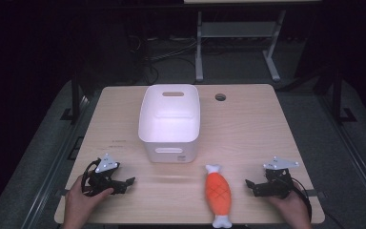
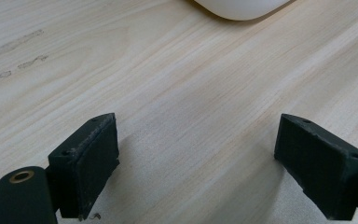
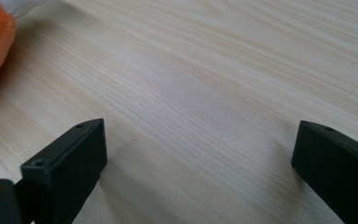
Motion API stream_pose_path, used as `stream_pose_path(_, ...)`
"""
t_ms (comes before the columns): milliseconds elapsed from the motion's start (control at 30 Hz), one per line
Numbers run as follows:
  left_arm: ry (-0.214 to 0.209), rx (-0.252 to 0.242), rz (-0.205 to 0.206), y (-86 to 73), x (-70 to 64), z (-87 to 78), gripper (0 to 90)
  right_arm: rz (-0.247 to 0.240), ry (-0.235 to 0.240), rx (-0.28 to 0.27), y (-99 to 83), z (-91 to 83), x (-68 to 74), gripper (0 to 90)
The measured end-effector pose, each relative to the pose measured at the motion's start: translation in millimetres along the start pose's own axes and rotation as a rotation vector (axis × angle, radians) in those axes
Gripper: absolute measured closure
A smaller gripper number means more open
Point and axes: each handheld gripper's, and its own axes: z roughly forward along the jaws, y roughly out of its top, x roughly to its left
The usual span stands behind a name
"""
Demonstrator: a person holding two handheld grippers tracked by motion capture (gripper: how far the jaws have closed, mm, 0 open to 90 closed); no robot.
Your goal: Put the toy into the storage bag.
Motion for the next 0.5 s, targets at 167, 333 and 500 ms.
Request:
stream_pose_path(167, 0.000, 0.000, 0.001, 0.0, 0.1, 0.0, 12.6, 0.000, 0.000, 0.000, 0.0, 0.0, 0.0, 2.8)
stream_pose_path(333, 0.000, 0.000, 0.001, 0.0, 0.1, 0.0, 12.6, -0.002, 0.002, 0.001, -0.1, -0.4, -0.5, 3.5)
stream_pose_path(500, 0.000, 0.000, 0.001, 0.0, 0.1, 0.0, 12.6, -0.006, 0.009, 0.015, 1.5, -3.6, -2.9, 12.2)
